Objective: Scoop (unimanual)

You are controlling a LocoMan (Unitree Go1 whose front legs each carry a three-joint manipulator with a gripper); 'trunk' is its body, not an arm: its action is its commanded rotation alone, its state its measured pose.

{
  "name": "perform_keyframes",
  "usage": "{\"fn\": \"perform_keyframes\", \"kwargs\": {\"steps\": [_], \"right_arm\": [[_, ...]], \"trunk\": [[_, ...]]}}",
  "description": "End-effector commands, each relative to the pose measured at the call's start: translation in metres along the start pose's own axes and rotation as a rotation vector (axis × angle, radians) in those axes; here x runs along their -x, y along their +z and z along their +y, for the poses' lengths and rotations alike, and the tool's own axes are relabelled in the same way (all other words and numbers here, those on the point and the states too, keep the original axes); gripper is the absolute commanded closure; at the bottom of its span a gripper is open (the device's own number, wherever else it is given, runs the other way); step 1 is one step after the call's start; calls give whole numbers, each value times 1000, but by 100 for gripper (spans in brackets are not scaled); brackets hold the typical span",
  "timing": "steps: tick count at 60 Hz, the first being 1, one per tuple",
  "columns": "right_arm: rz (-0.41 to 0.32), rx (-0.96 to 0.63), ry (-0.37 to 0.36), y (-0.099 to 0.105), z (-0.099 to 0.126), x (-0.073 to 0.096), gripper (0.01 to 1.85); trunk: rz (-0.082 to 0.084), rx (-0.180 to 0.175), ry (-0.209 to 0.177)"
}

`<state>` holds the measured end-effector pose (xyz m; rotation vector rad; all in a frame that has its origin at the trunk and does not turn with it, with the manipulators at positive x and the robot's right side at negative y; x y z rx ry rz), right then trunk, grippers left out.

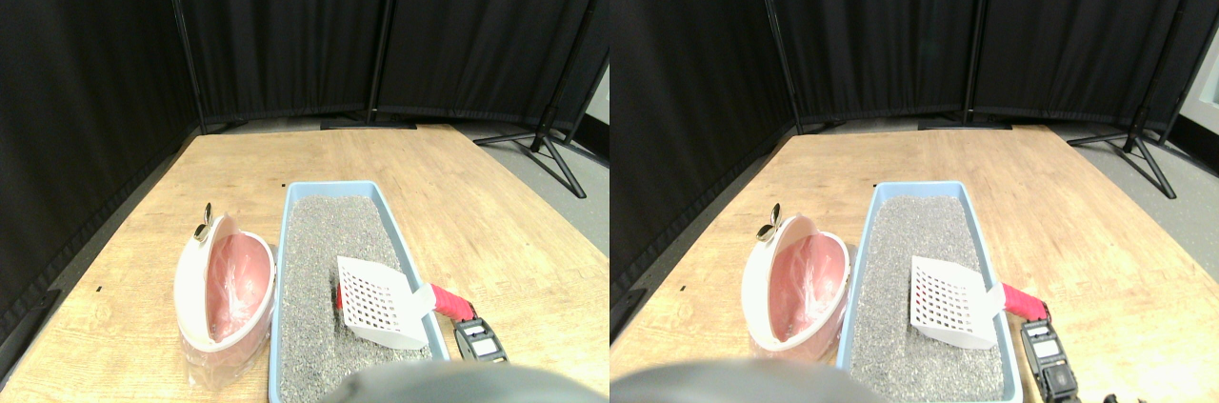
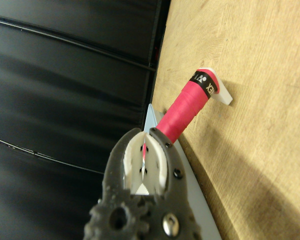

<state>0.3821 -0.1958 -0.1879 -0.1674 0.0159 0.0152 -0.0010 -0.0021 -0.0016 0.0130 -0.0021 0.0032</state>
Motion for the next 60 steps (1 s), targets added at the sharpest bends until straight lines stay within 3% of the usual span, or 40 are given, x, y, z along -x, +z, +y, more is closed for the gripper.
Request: {"fn": "perform_keyframes", "kwargs": {"steps": [1, 23, 35, 46, 60], "right_arm": [[-38, 13, -8, 8, -1, -1, 145], [-69, -36, 13, 8, -2, -3, 145], [-101, -121, 44, 6, -2, -7, 117], [-72, -182, 34, 3, 0, -13, 98], [-63, -202, 30, -2, 2, -25, 93]], "trunk": [[-1, 7, 6], [4, 8, 3], [11, 9, 0], [11, 10, 1], [16, 11, 2]]}}
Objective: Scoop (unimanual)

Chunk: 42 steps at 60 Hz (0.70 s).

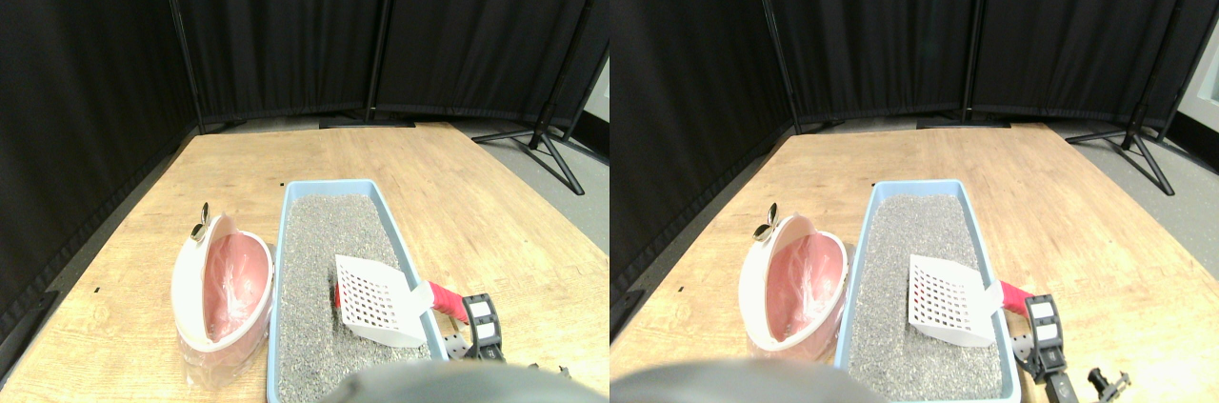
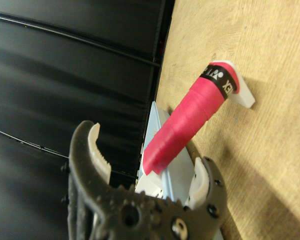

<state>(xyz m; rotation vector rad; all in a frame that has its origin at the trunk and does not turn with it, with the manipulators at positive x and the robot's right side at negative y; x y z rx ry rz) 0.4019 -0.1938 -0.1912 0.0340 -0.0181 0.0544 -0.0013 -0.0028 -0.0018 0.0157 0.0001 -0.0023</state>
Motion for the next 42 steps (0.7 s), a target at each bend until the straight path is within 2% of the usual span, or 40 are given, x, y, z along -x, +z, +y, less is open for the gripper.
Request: {"fn": "perform_keyframes", "kwargs": {"steps": [1, 21, 42], "right_arm": [[-21, -1, -9, 0, 0, -7, 93], [-16, 0, 3, -4, 0, -29, 97], [31, -9, -42, -9, -6, -54, 97]], "trunk": [[14, 13, 7], [15, 10, 4], [20, 8, -2]]}}
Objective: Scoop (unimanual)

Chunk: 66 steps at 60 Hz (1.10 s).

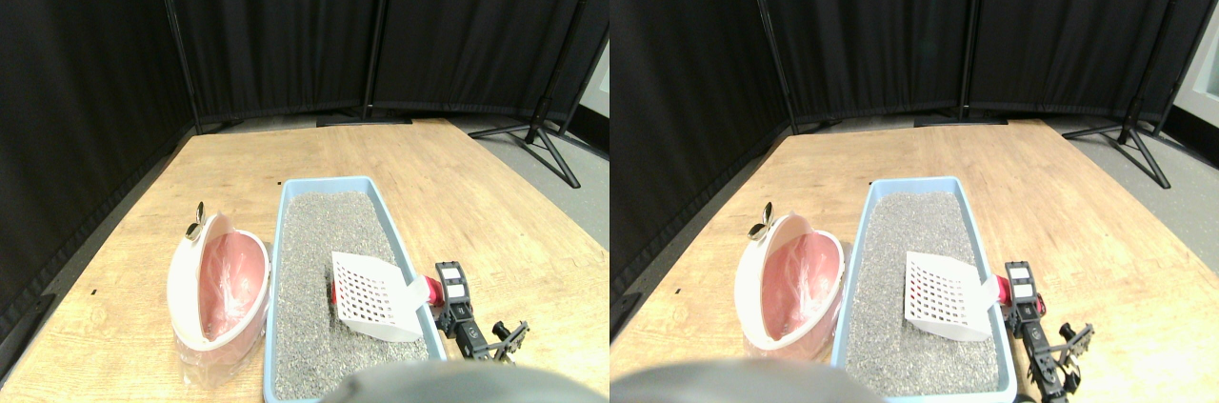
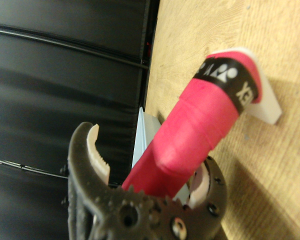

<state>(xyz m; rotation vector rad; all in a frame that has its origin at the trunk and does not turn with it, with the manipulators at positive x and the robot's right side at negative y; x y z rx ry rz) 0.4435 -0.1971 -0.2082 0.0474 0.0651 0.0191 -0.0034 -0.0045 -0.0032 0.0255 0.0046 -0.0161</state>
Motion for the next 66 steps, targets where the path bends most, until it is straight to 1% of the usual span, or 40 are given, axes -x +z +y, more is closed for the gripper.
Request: {"fn": "perform_keyframes", "kwargs": {"steps": [1, 8, 17, 25, 26, 31, 35, 38, 39, 40, 42, 43, 44, 45, 46, 48, 49, 50, 53, 55, 61, 66], "right_arm": [[-50, 5, -7, 9, 0, -13, 97], [-45, 6, -5, 8, -3, -18, 97], [-33, -10, -27, 5, -6, -24, 96], [-31, -14, -29, 5, -7, -26, 95], [-26, -15, -32, 5, -7, -27, 94], [-17, -16, -37, 6, -6, -28, 93], [-11, -27, -35, 5, -4, -28, 96], [-19, -25, -23, 4, -4, -28, 105], [-23, -22, -23, 3, -4, -28, 113], [-36, -17, -15, 3, -4, -28, 130], [-52, -15, -3, 1, -5, -28, 151], [-66, -25, 12, 0, -5, -29, 173], [-79, -33, 32, -1, -6, -29, 181], [-79, -33, 32, -1, -6, -29, 181], [-87, -40, 47, -1, -6, -29, 181], [-88, -42, 48, -1, -6, -29, 181], [-84, -43, 40, -1, -7, -28, 174], [-81, -45, 38, 0, -7, -27, 171], [-81, -52, 37, 0, -7, -26, 173], [-84, -52, 37, 1, -8, -25, 181], [-82, -45, 31, 2, -9, -23, 180], [-96, -41, 58, 3, -10, -21, 181]], "trunk": [[15, 17, 12], [18, 14, 12], [18, 13, 10], [18, 13, 10], [15, 13, 13], [17, 15, 16], [17, 15, 19], [19, 17, 21], [18, 18, 22], [18, 19, 24], [18, 20, 26], [18, 20, 27], [19, 21, 28], [19, 21, 28], [20, 23, 30], [20, 23, 30], [20, 24, 31], [20, 24, 31], [20, 24, 31], [19, 25, 32], [16, 25, 34], [14, 26, 35]]}}
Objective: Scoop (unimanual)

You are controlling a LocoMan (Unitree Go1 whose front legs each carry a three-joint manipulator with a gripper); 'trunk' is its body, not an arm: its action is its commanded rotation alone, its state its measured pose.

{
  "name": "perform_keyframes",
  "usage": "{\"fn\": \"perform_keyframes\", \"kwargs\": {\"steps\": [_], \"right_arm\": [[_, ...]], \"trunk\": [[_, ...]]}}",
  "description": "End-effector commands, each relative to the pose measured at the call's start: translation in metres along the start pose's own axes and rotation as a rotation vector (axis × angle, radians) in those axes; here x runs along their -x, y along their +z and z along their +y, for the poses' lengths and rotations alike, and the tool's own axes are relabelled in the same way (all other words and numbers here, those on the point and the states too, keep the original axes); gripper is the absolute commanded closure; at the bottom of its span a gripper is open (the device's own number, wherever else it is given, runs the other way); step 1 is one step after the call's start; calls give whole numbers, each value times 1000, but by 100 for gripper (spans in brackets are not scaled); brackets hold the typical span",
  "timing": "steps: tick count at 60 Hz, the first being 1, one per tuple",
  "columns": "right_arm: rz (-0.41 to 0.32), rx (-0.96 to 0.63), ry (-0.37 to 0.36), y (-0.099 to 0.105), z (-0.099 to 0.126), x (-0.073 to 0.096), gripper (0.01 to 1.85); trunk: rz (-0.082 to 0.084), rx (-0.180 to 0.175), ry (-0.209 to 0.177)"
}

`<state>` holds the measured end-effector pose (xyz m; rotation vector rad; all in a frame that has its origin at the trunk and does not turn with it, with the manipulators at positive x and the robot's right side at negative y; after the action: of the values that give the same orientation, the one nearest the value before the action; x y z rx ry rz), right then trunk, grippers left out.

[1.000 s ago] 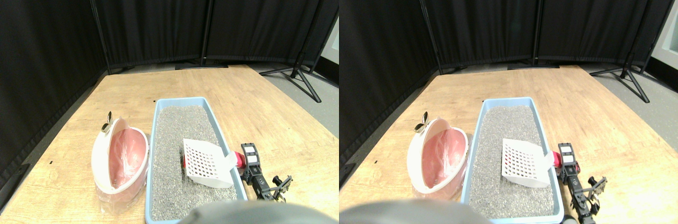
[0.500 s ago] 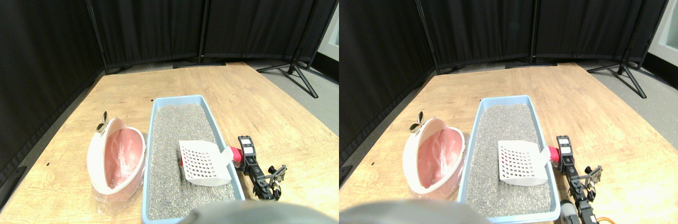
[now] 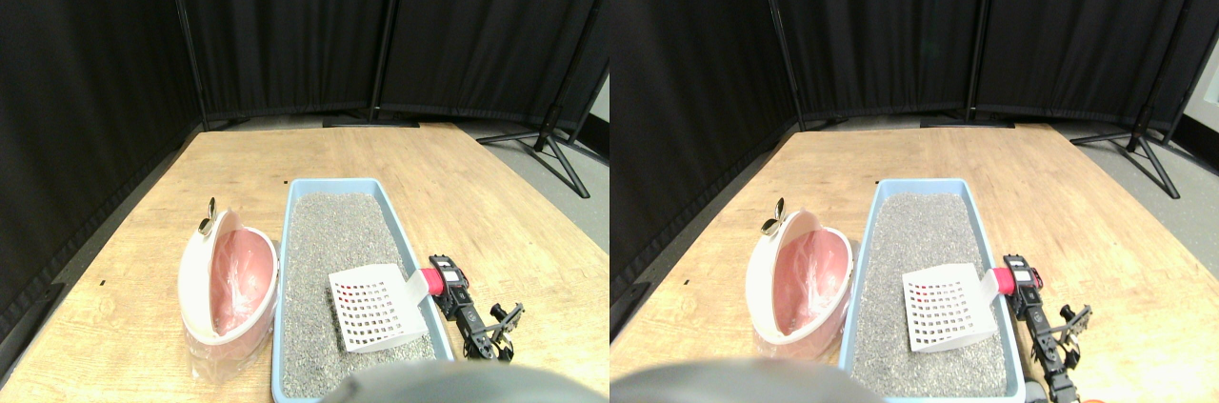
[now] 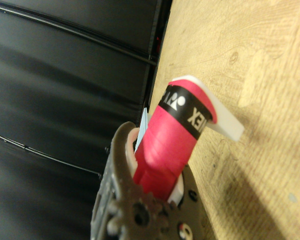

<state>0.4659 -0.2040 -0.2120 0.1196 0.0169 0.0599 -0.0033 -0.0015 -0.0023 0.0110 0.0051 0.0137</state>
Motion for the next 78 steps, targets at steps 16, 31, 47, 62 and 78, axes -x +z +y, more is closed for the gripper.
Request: {"fn": "perform_keyframes", "kwargs": {"steps": [16, 31, 47, 62, 78], "right_arm": [[-107, 83, 67, 23, -2, 5, 181], [-149, 174, 130, 59, 7, 6, 181], [-141, 305, 199, 80, 12, -8, 181], [-141, 391, 266, 91, 17, -12, 181], [-162, 467, 277, 109, 21, -22, 181]], "trunk": [[10, 13, 2], [3, 31, 8], [5, 53, 34], [8, 74, 56], [4, 91, 75]]}}
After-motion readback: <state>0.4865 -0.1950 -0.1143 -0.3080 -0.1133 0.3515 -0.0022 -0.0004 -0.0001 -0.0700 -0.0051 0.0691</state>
